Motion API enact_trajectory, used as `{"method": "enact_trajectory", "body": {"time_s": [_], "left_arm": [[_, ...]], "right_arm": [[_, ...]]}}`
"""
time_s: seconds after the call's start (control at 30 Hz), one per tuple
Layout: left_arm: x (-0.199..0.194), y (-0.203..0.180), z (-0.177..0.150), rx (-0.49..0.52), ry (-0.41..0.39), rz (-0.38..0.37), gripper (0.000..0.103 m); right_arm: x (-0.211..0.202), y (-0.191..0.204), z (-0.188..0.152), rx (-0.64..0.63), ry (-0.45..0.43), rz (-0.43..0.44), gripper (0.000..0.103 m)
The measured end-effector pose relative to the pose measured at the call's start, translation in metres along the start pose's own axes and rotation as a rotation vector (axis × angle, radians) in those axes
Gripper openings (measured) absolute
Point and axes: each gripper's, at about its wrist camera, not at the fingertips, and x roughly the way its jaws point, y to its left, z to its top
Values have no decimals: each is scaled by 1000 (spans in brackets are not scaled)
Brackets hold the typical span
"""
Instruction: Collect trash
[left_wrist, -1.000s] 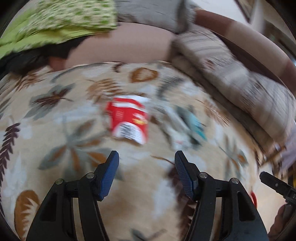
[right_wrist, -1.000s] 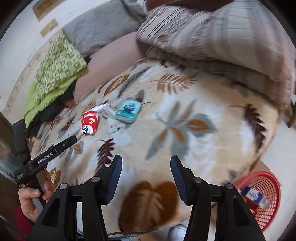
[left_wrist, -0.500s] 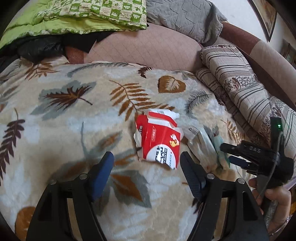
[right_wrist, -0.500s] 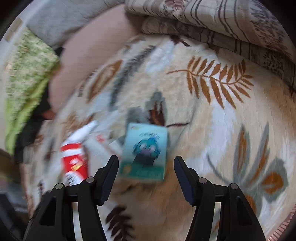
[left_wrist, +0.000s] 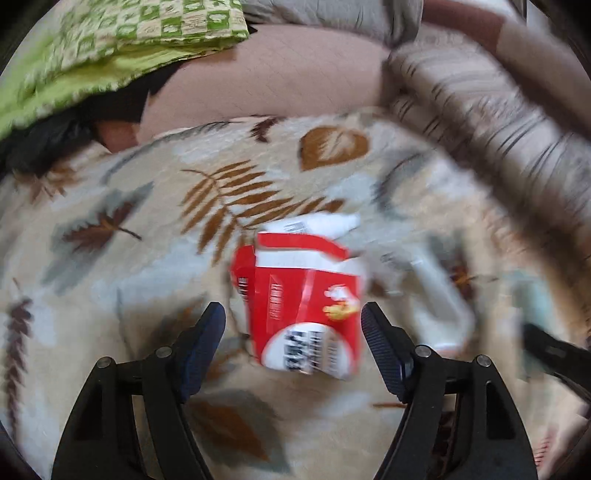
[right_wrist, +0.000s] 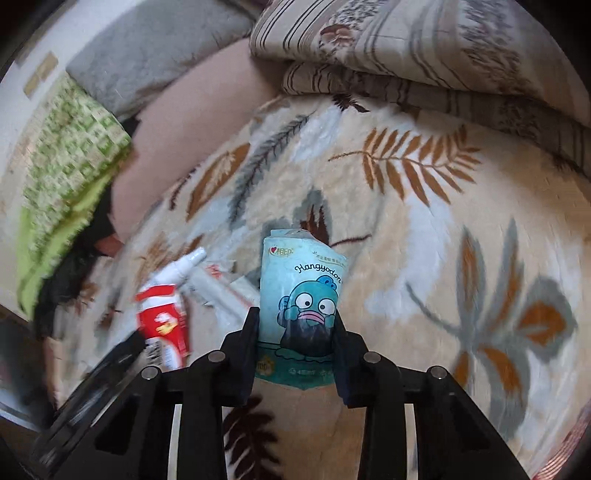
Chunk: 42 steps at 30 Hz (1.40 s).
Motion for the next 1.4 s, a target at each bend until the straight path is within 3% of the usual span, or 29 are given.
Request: {"method": "enact_trajectory", "body": {"time_s": [0.03,0.1,0.17,0.23,0.3,0.47,0.8,1.03,1.17,1.4], "left_arm": [[7,0,-1,-1,18,12,75],[20,4,-3,-27,65,-59,75],[25,10,-3,-68,53,-91,75],[24,13,-2,-73,23,-97,54],[21,13,-2,-80,11,-134,43],[7,0,-8,-47,4,-139,29],[-92,1,-34,-30,-141,-110,29],[-141,-6,-72,-6,-164,-96,29],[-136,-15,-97,10,-164,-76,29],[-111,-24,-103,57,-166,-37,29]], "right_arm": [[-4,-2,-3,14,6,13,37],[-10,-2,-10,15,25,46,37],[-14,-2,-15,16,26,66,37],[-14,1,-18,6,32,82,37],[-12,4,-19,-7,38,92,37],[-14,6,-22,-31,38,97,37],[-62,15,-42,-138,-48,36,37],[-94,20,-76,-251,-58,37,37],[-105,20,-87,-319,-119,-6,37],[-83,16,-91,-349,-99,-34,37]]}}
